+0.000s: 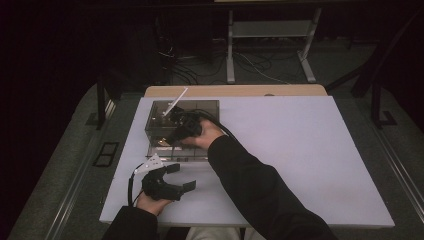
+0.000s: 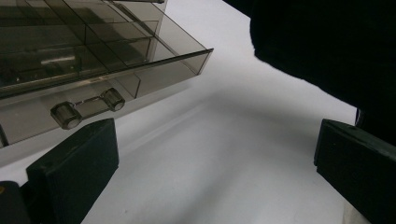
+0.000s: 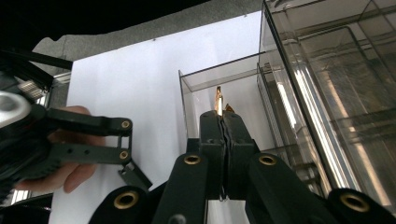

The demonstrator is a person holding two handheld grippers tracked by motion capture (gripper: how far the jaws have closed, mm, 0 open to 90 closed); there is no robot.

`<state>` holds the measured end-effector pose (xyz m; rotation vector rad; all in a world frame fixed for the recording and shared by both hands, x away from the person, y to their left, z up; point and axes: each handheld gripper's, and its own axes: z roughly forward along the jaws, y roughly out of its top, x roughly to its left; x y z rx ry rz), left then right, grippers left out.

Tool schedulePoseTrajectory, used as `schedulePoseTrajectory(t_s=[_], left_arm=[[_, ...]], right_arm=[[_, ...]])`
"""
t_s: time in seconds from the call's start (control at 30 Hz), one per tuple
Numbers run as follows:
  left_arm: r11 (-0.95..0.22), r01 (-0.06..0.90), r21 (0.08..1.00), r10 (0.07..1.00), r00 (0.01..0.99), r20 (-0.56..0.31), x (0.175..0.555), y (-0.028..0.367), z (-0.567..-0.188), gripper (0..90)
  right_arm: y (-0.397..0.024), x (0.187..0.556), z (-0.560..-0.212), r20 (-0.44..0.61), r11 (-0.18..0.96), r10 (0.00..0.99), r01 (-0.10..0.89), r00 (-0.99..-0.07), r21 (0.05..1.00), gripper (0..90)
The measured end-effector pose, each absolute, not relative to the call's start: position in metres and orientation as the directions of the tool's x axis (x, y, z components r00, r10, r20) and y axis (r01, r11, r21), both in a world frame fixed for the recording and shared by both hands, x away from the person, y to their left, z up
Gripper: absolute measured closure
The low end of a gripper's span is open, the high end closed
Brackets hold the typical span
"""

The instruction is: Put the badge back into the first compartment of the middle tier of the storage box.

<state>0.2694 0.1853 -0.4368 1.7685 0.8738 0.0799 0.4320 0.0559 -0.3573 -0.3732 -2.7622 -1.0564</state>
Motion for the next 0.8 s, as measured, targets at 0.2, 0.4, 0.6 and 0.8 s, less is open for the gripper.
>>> schedulePoseTrajectory(t_s=[0.2, 0.4, 0.6, 0.8], left_arm=[[-0.118, 0.518, 0.847, 0.589, 0.724, -0.360, 0.270, 0.186, -0.437, 0.0], [-0.120, 0.518, 0.847, 0.589, 0.724, -0.360, 0.270, 0.186, -0.437, 0.0], [-0.121, 0.518, 0.847, 0.589, 0.725, -0.359, 0.270, 0.186, -0.437, 0.0], [-0.122, 0.522, 0.844, 0.587, 0.724, -0.362, 0.270, 0.186, -0.437, 0.0]], right_arm=[[0.065, 0.435, -0.365, 0.235, 0.730, 0.178, 0.288, -0.956, 0.619, 87.4], [0.074, 0.435, -0.372, 0.245, 0.742, 0.182, 0.296, -0.952, 0.601, 87.4], [0.080, 0.435, -0.379, 0.243, 0.753, 0.179, 0.292, -0.953, 0.590, 87.1], [0.078, 0.431, -0.374, 0.253, 0.740, 0.181, 0.301, -0.950, 0.601, 78.3]])
